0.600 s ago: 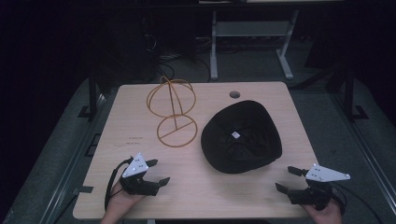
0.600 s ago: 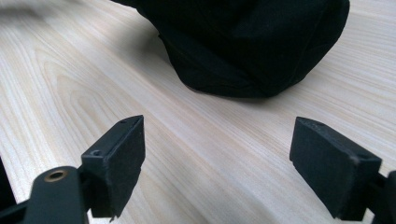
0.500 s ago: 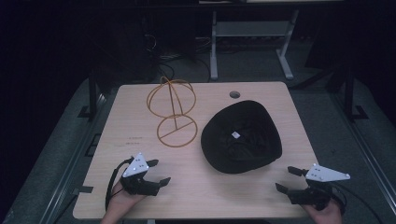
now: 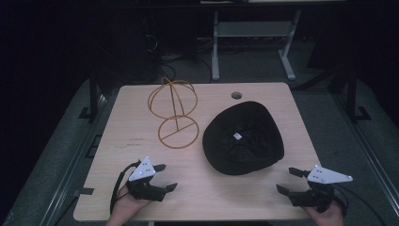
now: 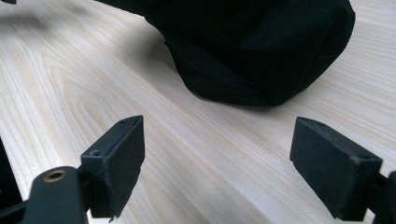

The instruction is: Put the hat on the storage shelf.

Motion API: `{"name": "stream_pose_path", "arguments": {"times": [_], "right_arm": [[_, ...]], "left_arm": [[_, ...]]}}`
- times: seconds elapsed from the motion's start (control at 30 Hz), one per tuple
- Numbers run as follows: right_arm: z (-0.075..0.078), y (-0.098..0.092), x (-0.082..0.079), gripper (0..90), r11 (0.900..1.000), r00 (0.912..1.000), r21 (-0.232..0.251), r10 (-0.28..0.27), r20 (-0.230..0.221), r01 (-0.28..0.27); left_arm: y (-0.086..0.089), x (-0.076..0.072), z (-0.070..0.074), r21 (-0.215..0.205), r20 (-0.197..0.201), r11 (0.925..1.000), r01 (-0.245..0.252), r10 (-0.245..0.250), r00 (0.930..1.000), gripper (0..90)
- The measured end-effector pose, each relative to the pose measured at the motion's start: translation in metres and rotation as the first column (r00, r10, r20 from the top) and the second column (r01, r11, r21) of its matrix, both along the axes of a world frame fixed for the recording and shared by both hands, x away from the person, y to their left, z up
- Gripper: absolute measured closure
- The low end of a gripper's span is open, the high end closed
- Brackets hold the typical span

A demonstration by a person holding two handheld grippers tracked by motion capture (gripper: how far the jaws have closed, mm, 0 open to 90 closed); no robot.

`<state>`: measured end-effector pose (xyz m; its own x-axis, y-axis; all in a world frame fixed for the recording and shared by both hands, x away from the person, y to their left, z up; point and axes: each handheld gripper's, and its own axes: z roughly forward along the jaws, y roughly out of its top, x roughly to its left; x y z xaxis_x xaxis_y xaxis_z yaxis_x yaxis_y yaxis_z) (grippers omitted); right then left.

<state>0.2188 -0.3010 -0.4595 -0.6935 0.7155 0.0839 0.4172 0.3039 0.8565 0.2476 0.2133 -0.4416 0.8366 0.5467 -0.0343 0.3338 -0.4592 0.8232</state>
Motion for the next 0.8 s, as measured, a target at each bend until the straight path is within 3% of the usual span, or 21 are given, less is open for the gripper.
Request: {"name": "stream_pose_path", "arguments": {"times": [0.13, 0.33, 0.4, 0.53, 0.8], "right_arm": [[0.001, -0.001, -0.001, 17.3, 1.000, 1.0000, 0.006, -0.002, 0.003, 0.002], [0.001, -0.003, -0.001, 17.2, 1.000, 0.9999, 0.012, -0.010, 0.012, 0.009], [0.001, -0.004, -0.001, 17.2, 1.000, 0.9998, 0.018, -0.014, 0.014, 0.013], [0.001, -0.006, -0.001, 17.2, 1.000, 0.9998, 0.022, -0.014, 0.012, 0.014], [0.001, -0.005, -0.001, 17.2, 1.000, 0.9999, 0.023, -0.007, 0.013, 0.007]], "left_arm": [[-0.012, -0.002, 0.002, -0.016, -0.002, 0.9994, 0.032, -0.032, 0.9995, 20.3], [-0.035, -0.002, 0.008, -0.004, 0.001, 0.9956, 0.093, -0.093, 0.9956, 20.7], [-0.046, -0.001, 0.009, -0.012, -0.015, 0.9925, 0.122, -0.122, 0.9924, 20.9], [-0.064, 0.000, 0.012, 0.012, -0.011, 0.9856, 0.169, -0.168, 0.9857, 20.9], [-0.101, 0.006, 0.024, 0.019, 0.033, 0.9748, 0.222, -0.223, 0.9743, 21.0]]}}
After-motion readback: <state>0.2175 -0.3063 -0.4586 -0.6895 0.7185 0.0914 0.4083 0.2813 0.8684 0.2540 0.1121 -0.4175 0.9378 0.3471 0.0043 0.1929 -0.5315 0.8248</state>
